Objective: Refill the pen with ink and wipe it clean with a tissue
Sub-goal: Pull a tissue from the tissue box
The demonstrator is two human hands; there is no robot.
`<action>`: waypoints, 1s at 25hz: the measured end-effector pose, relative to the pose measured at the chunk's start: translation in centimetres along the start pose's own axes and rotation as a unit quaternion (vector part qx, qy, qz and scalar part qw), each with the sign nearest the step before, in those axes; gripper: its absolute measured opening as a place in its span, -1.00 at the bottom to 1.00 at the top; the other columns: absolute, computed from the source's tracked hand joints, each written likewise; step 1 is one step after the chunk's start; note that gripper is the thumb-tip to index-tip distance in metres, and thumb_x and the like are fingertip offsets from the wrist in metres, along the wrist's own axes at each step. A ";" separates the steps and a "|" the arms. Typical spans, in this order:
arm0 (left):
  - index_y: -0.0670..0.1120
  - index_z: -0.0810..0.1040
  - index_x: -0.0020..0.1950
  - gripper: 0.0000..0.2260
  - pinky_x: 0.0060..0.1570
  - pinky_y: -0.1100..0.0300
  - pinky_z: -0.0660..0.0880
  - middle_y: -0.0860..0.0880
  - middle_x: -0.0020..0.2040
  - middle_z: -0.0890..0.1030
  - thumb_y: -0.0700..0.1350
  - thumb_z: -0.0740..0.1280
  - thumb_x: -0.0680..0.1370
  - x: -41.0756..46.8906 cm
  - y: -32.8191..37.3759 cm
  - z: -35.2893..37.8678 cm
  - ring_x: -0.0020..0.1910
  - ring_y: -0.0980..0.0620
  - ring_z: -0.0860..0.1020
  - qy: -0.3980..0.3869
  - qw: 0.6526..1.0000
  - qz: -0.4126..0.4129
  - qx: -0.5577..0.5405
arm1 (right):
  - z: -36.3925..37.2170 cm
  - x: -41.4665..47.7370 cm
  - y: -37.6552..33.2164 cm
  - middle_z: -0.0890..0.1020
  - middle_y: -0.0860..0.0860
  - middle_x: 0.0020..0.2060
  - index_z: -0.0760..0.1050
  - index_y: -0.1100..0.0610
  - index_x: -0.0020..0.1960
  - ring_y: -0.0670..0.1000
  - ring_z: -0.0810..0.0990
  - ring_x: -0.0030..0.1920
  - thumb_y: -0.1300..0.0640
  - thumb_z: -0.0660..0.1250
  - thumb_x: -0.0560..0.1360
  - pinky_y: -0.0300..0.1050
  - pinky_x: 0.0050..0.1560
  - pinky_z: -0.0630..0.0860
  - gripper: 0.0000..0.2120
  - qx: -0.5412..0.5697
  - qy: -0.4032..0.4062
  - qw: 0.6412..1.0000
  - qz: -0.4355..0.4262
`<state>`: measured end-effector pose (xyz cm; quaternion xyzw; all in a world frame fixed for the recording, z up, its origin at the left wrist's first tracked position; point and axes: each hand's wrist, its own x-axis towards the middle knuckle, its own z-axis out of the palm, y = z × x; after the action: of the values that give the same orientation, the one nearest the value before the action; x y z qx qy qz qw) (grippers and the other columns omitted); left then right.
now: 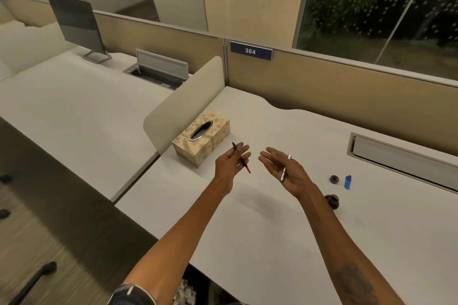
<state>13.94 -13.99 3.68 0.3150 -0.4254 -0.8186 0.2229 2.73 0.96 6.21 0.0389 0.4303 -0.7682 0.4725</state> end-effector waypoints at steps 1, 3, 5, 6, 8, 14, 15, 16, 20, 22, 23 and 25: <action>-0.19 0.58 0.29 -0.69 0.21 -0.02 0.57 -0.12 0.16 0.69 -0.10 0.39 0.58 0.4 0.4 -0.8 0.13 -0.12 0.67 0.002 1.000 0.002 0.005 | 0.9 0.5 0.3 0.63 0.26 0.17 0.49 0.34 0.27 0.22 0.64 0.17 0.33 0.29 0.58 -0.01 0.14 0.61 -0.72 -0.012 -0.003 1.000 -0.004; -0.18 0.58 0.29 -0.69 0.19 0.00 0.57 -0.11 0.16 0.69 -0.10 0.39 0.58 1.3 1.1 -2.2 0.13 -0.11 0.67 0.011 1.000 0.003 0.010 | 2.5 1.8 1.0 0.65 0.23 0.14 0.52 0.30 0.26 0.21 0.65 0.16 0.32 0.31 0.56 -0.02 0.14 0.60 -0.73 -0.044 -0.006 0.999 -0.013; -0.19 0.58 0.29 -0.69 0.16 0.03 0.59 -0.11 0.15 0.69 -0.10 0.39 0.58 2.0 1.7 -3.5 0.12 -0.11 0.67 0.024 1.000 0.002 0.011 | 3.8 3.3 1.6 0.67 0.19 0.13 0.54 0.26 0.27 0.19 0.66 0.14 0.28 0.33 0.57 -0.03 0.14 0.61 -0.73 -0.086 0.001 0.996 -0.019; -0.19 0.58 0.28 -0.68 0.15 0.03 0.59 -0.11 0.15 0.70 -0.09 0.39 0.57 2.5 2.0 -4.3 0.11 -0.11 0.68 0.033 0.999 0.002 0.014 | 4.4 4.2 2.0 0.67 0.17 0.13 0.54 0.24 0.27 0.18 0.66 0.13 0.24 0.32 0.58 -0.04 0.13 0.61 -0.73 -0.108 0.006 0.994 -0.022; -0.18 0.59 0.27 -0.68 0.13 0.05 0.60 -0.08 0.13 0.70 -0.08 0.40 0.56 3.1 2.6 -5.4 0.10 -0.10 0.68 0.046 0.999 0.002 0.020 | 5.5 5.7 2.6 0.68 0.14 0.12 0.54 0.22 0.28 0.16 0.67 0.11 0.18 0.29 0.61 -0.07 0.09 0.63 -0.73 -0.147 0.017 0.988 -0.030; -0.17 0.57 0.31 -0.64 0.18 0.03 0.59 -0.03 0.16 0.69 -0.05 0.39 0.56 6.0 4.2 -9.2 0.10 -0.06 0.68 0.064 0.997 -0.005 0.031 | 9.3 10.7 4.5 0.69 0.13 0.05 0.57 0.20 0.24 0.14 0.69 0.01 0.17 0.27 0.62 -0.14 -0.07 0.65 -0.76 -0.251 0.038 0.966 -0.051; -0.17 0.57 0.31 -0.64 0.21 0.02 0.57 -0.04 0.17 0.69 -0.04 0.39 0.57 6.5 4.4 -9.6 0.10 -0.05 0.68 0.063 0.997 -0.006 0.035 | 9.7 11.5 4.7 0.69 0.15 0.03 0.57 0.21 0.22 0.15 0.69 -0.02 0.19 0.30 0.60 -0.14 -0.09 0.66 -0.77 -0.259 0.038 0.964 -0.053; -0.17 0.58 0.30 -0.65 0.22 0.01 0.56 -0.04 0.17 0.69 -0.04 0.39 0.57 6.9 4.6 -10.0 0.10 -0.04 0.68 0.061 0.997 -0.008 0.039 | 10.2 12.2 4.9 0.69 0.16 0.02 0.58 0.23 0.21 0.14 0.69 -0.07 0.20 0.33 0.58 -0.14 -0.11 0.66 -0.77 -0.269 0.041 0.961 -0.055; -0.09 0.65 0.17 -0.79 0.20 0.04 0.58 0.00 0.10 0.71 -0.04 0.39 0.57 8.5 5.4 -11.1 0.09 -0.03 0.68 0.075 0.995 -0.016 0.056 | 12.1 15.1 5.5 0.68 0.18 -0.09 0.62 0.28 0.12 0.04 0.65 -0.27 0.22 0.39 0.53 -0.18 -0.27 0.62 -0.81 -0.351 0.062 0.930 -0.086; -0.03 0.66 0.10 -0.85 0.20 0.03 0.57 0.03 0.06 0.72 -0.04 0.39 0.57 9.2 5.7 -11.7 0.11 -0.03 0.68 0.080 0.995 -0.021 0.061 | 13.2 16.4 6.0 0.69 0.12 -0.13 0.65 0.23 0.05 0.00 0.61 -0.32 0.19 0.40 0.52 -0.24 -0.37 0.54 -0.84 -0.419 0.080 0.897 -0.112; -0.01 0.67 0.09 -0.85 0.22 0.02 0.56 0.04 0.07 0.72 -0.03 0.39 0.57 9.7 5.9 -12.1 0.11 -0.02 0.68 0.079 0.995 -0.024 0.064 | 13.7 17.2 6.2 0.70 0.10 -0.15 0.67 0.20 0.02 -0.01 0.60 -0.34 0.17 0.41 0.51 -0.25 -0.41 0.51 -0.86 -0.453 0.085 0.879 -0.125; -0.01 0.66 0.09 -0.85 0.24 0.00 0.55 0.02 0.10 0.71 -0.02 0.38 0.58 10.4 6.4 -12.6 0.10 -0.01 0.68 0.078 0.994 -0.032 0.071 | 14.6 18.6 6.7 0.71 0.09 -0.20 0.68 0.14 -0.07 -0.01 0.61 -0.35 0.14 0.41 0.49 -0.20 -0.43 0.49 -0.91 -0.511 0.084 0.843 -0.144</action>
<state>16.13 -31.02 0.06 0.4065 -0.4531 -0.7660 0.2065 2.62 -23.37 2.52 -0.2063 0.8010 -0.4924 0.2709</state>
